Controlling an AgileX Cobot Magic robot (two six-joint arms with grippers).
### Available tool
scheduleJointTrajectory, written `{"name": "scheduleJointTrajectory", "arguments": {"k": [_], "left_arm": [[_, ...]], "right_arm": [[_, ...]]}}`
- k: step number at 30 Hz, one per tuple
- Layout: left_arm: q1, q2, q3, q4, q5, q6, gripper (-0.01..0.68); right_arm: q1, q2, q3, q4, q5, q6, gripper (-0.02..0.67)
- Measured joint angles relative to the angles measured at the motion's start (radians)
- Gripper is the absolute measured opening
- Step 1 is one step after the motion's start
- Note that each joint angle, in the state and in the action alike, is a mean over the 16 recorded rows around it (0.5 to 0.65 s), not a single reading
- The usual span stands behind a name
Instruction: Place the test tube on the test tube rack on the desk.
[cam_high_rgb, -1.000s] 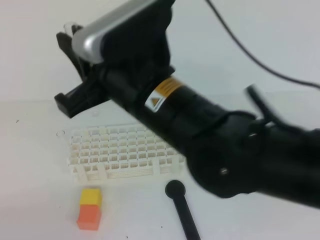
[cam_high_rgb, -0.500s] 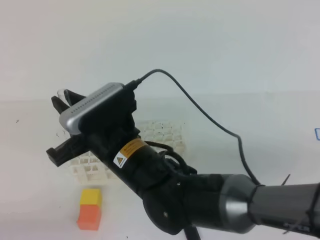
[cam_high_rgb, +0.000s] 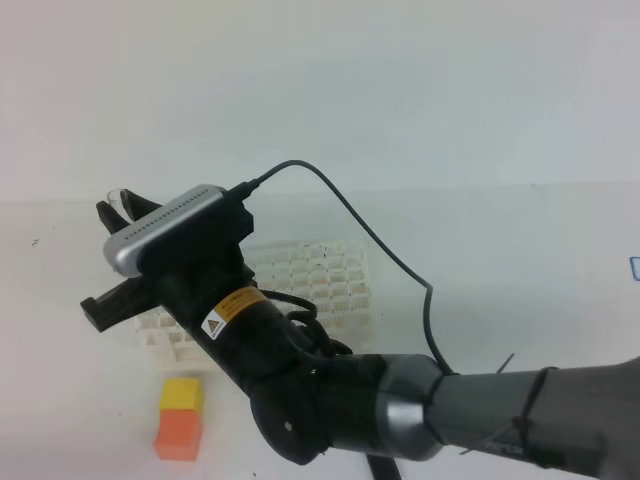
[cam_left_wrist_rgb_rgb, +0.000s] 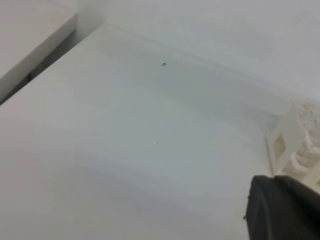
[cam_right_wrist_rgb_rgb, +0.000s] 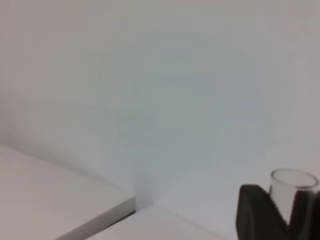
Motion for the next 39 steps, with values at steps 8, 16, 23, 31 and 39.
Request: {"name": "scheduleJointTrajectory", "arguments": {"k": [8,16,23,31,39], "left_arm": [[0.000,0.000,0.000,-0.069,0.002,0.000,-0.001],[0.000,0.000,0.000,-0.289,0.006,0.000,-0.001],[0.000,0.000,0.000,-0.424,0.007,0.003,-0.001],[0.000,0.000,0.000,-0.393,-0.013,0.189,-0.001],[0.000,0.000,0.000,-0.378,-0.033,0.461,-0.001]], "right_arm": [[-0.004,0.046,-0.048,0.028,0.018,-0.039,0.123],[-0.014,0.068,-0.055,0.052,0.025,-0.067,0.123],[-0.020,0.079,-0.056,0.062,0.024,-0.067,0.123],[-0.020,0.084,-0.065,0.063,0.029,-0.057,0.123],[-0.020,0.096,-0.073,0.063,0.048,-0.051,0.123]]}}
